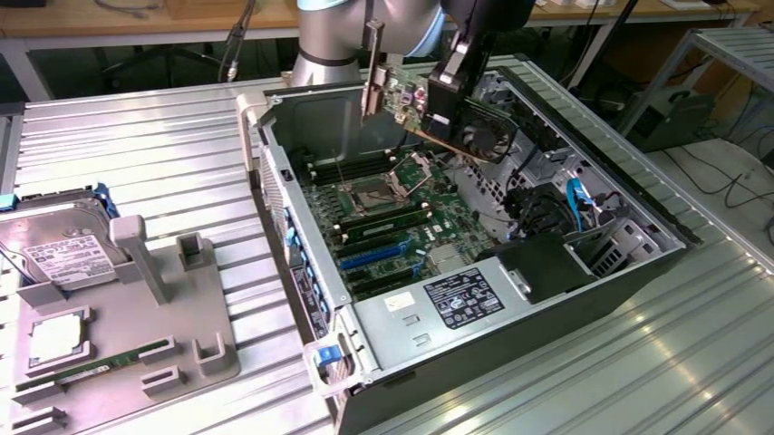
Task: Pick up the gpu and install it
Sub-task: 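Insert the gpu into the slot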
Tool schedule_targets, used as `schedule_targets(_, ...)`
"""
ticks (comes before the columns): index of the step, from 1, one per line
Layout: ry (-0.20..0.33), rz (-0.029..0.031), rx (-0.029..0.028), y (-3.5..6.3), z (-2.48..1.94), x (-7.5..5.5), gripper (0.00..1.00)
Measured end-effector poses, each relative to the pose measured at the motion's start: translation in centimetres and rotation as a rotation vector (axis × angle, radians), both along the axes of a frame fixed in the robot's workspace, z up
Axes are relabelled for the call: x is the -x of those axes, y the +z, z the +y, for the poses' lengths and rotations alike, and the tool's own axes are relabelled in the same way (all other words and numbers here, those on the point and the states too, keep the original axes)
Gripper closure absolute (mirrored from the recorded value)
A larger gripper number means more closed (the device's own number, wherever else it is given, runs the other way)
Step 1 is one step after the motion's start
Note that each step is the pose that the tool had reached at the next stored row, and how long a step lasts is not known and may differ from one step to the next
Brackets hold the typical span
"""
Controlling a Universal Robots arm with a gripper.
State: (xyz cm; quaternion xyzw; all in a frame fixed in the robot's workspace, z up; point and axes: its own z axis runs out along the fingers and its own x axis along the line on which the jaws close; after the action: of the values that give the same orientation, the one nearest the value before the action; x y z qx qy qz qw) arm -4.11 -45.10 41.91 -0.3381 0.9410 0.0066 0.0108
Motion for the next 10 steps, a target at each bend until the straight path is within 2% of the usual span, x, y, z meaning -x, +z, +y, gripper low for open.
schedule_targets(8,0.16,0.0,0.0,-0.01,-0.01,0.0,0.71)
schedule_targets(10,0.185,0.0,0.0,-0.02,-0.01,0.0,0.71)
